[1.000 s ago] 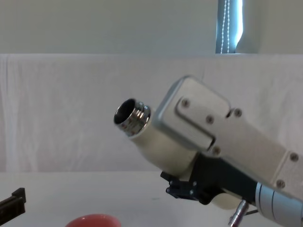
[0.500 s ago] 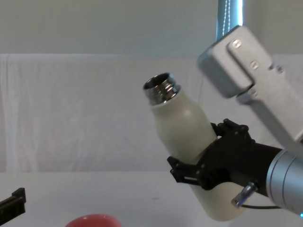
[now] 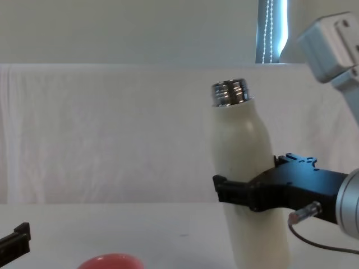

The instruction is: Grasp the thermos with one hand and pour water into the cup lid.

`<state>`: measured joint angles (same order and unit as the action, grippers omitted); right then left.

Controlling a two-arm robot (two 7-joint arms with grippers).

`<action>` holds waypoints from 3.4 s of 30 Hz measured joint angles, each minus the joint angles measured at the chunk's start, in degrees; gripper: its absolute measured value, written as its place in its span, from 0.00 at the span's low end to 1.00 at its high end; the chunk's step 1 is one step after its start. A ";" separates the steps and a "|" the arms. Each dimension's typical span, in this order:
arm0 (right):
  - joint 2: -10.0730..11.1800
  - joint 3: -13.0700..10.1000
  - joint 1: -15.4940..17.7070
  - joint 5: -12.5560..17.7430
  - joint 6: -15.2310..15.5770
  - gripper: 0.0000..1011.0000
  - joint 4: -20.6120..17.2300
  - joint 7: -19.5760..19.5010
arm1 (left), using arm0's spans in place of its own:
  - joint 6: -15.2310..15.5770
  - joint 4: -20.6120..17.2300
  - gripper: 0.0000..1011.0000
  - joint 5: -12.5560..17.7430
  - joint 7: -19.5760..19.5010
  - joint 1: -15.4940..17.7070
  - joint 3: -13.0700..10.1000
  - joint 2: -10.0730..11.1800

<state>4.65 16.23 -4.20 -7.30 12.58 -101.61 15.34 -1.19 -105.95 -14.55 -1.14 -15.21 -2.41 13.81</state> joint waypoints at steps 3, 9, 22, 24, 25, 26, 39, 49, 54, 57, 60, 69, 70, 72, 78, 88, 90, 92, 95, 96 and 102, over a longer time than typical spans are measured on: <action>-0.44 -0.85 0.05 2.32 1.02 0.94 -0.14 0.44 | 0.00 0.00 0.99 0.00 0.00 0.00 0.00 0.00; -1.34 -2.76 0.24 7.36 3.03 0.94 -0.34 1.24 | 0.00 0.00 0.99 0.00 0.00 0.00 0.00 0.00; -2.26 -4.85 1.32 14.25 1.68 0.94 0.28 1.27 | 0.00 0.00 0.99 0.00 0.00 0.00 0.00 0.00; -2.06 -4.77 1.48 14.67 0.99 0.94 0.42 1.09 | 0.00 0.00 0.99 0.00 0.00 0.00 0.00 0.00; -1.99 -4.75 1.52 14.73 0.87 0.94 0.44 1.04 | 0.00 0.00 0.99 0.00 0.00 0.00 0.00 0.00; -1.77 -4.64 1.64 14.87 0.48 0.94 0.52 0.79 | 0.00 0.00 0.99 0.00 0.00 0.00 0.00 0.00; 0.39 -2.44 1.73 14.29 -2.05 0.94 0.86 -1.43 | 0.00 0.00 0.99 0.00 0.00 0.00 0.00 0.00; 1.69 -1.33 1.38 15.47 -2.23 0.94 0.88 -2.71 | 0.00 0.00 0.99 0.00 0.00 0.00 0.00 0.00; 2.27 -0.89 1.31 15.61 -3.03 0.94 1.04 -3.42 | 0.00 0.00 0.99 0.00 0.00 0.00 0.00 0.00; 2.30 -0.86 1.30 15.60 -3.11 0.94 1.06 -3.46 | 0.00 0.00 0.99 0.00 0.00 0.00 0.00 0.00; 2.26 -0.93 1.30 15.59 -3.07 0.94 1.06 -3.45 | 0.00 0.00 0.99 0.00 0.00 0.00 0.00 -0.01; 2.14 -1.03 1.31 15.58 -2.88 0.94 1.05 -3.35 | 0.00 0.00 0.99 0.00 0.00 0.00 0.00 0.00; 2.14 -1.04 1.31 15.57 -2.86 0.94 1.05 -3.34 | 0.00 0.00 0.99 0.00 0.00 0.00 0.00 0.00; 2.12 -1.05 1.31 15.56 -2.83 0.94 1.05 -3.30 | 0.00 0.00 0.99 0.00 0.00 0.00 0.00 0.00; 2.09 -1.09 1.31 15.54 -2.77 0.94 1.03 -3.23 | 0.00 0.00 0.99 0.00 0.00 0.00 -0.01 0.00; 2.10 -0.80 0.83 15.59 -2.97 0.94 1.45 -3.57 | 0.00 0.00 0.99 0.00 0.00 0.00 0.00 0.00; 2.09 -0.62 0.55 15.58 -3.13 0.94 1.73 -3.74 | 0.00 0.00 0.99 0.00 0.00 0.00 0.00 0.00; 2.08 -0.36 0.19 15.57 -3.21 0.94 2.06 -3.88 | 0.00 0.00 0.99 0.00 0.00 0.00 0.00 0.00; 2.01 0.14 -0.48 15.52 -3.28 0.94 2.83 -4.10 | 0.00 0.00 0.99 0.00 0.00 0.00 0.00 0.00; 1.94 0.38 -0.86 15.48 -3.29 0.94 3.30 -4.19 | 0.00 0.00 0.99 0.00 0.00 0.00 0.00 0.00; 1.58 1.11 -2.12 15.40 -3.35 0.94 4.67 -4.32 | 0.00 0.00 0.99 0.00 0.00 0.00 0.00 0.00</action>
<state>6.23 17.34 -6.32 8.10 9.23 -96.94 11.02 -1.19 -105.95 -14.54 -1.14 -15.21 -2.41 13.80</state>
